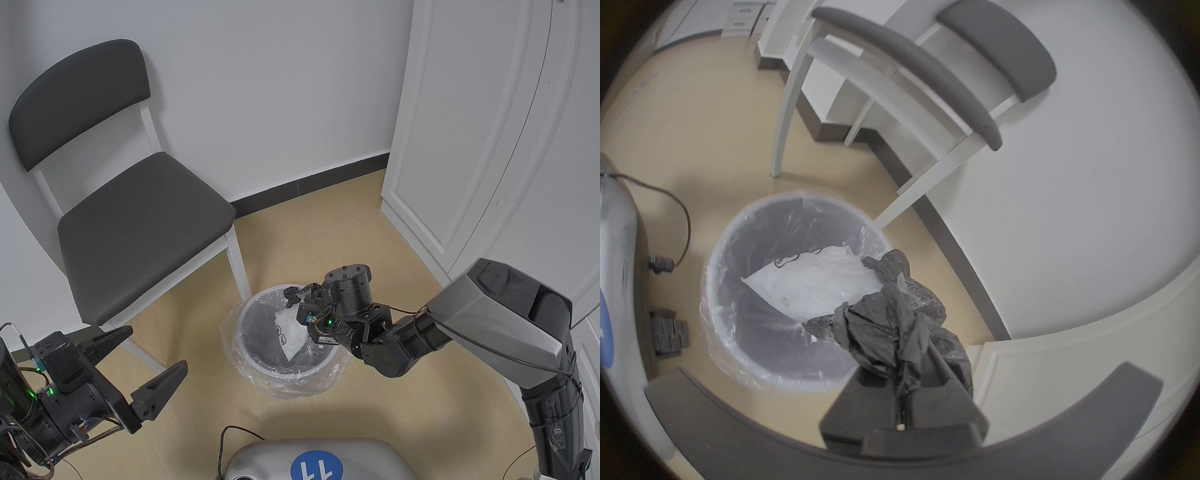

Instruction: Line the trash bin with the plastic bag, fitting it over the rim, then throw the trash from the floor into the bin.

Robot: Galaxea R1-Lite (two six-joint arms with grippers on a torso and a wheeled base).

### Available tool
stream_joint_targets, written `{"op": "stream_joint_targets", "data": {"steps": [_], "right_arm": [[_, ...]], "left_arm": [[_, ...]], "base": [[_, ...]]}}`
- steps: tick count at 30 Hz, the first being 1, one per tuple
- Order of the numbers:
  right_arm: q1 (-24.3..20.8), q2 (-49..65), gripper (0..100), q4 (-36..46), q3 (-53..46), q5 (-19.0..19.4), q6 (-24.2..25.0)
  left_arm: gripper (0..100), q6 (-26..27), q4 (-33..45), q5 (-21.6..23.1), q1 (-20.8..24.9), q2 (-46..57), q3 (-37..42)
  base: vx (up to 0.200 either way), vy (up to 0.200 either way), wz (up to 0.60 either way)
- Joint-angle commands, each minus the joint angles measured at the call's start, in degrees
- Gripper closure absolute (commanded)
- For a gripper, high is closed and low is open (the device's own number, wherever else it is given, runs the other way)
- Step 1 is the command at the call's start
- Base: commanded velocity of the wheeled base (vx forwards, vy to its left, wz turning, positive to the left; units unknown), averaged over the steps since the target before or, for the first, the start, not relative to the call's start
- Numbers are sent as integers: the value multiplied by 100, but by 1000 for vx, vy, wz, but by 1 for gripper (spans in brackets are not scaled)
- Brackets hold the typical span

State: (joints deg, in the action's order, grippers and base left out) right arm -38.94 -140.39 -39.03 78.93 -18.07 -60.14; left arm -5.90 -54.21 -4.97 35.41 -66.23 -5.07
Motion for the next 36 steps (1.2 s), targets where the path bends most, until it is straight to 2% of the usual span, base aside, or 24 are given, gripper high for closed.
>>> {"op": "stream_joint_targets", "data": {"steps": [1, 14, 22, 36], "right_arm": [[-70, -129, 100, 107, 87, -180, -130], [-299, -762, 100, 168, 737, -742, -235], [-264, -1202, 100, 168, 1256, -742, -279], [-360, -1412, 100, 159, 1186, -733, -191]], "left_arm": [[0, 71, -2, -4, -35, 93, 15], [0, 247, 7, -4, -52, 207, 68], [0, 247, 7, -4, -52, 207, 68], [0, 335, 7, -4, -43, 357, 59]], "base": [[0, 0, 0], [0, 0, 0], [0, 0, 0], [0, 0, 0]]}}
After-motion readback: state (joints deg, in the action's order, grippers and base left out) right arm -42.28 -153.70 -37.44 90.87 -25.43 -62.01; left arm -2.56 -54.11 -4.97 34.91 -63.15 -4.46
